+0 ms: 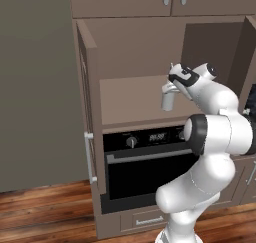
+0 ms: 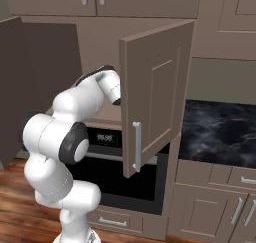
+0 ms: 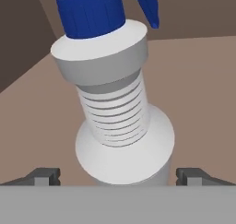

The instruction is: Open the cabinet. Pick the spray and place it next to the sink. Then close the cabinet.

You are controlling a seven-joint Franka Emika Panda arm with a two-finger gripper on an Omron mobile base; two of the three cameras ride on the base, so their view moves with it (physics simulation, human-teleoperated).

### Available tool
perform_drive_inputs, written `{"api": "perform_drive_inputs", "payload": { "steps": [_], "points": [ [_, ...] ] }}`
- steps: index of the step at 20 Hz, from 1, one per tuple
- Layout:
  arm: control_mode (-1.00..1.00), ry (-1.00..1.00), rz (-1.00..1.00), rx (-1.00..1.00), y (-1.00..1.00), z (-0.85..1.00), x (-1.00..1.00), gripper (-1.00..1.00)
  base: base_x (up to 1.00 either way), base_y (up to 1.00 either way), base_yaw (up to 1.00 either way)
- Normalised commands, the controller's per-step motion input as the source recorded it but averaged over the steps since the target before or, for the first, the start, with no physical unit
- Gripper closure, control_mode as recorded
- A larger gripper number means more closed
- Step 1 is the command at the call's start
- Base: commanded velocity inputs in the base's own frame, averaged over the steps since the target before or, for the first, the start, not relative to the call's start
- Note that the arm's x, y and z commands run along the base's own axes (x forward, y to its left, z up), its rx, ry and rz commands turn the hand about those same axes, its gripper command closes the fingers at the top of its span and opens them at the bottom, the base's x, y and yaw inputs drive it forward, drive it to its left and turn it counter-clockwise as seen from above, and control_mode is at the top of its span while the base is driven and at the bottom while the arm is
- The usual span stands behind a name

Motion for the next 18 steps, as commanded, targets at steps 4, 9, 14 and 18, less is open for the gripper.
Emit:
{"api": "perform_drive_inputs", "payload": {
  "steps": [4, 9, 14, 18],
  "points": [
    [-1.0, -0.02, 0.0, 0.0, 0.0, -0.07, 0.06, -1.0, 0.0, 0.0, 0.0],
    [-1.0, -0.02, 0.0, 0.0, 0.0, -0.04, 0.09, -1.0, 0.0, 0.0, 0.0],
    [-1.0, -0.01, 0.0, 0.0, 0.0, -0.02, 0.13, -1.0, 0.0, 0.0, 0.0],
    [-1.0, 0.0, 0.0, 0.0, 0.0, 0.0, 0.05, -1.0, 0.0, 0.0, 0.0]
  ]
}}
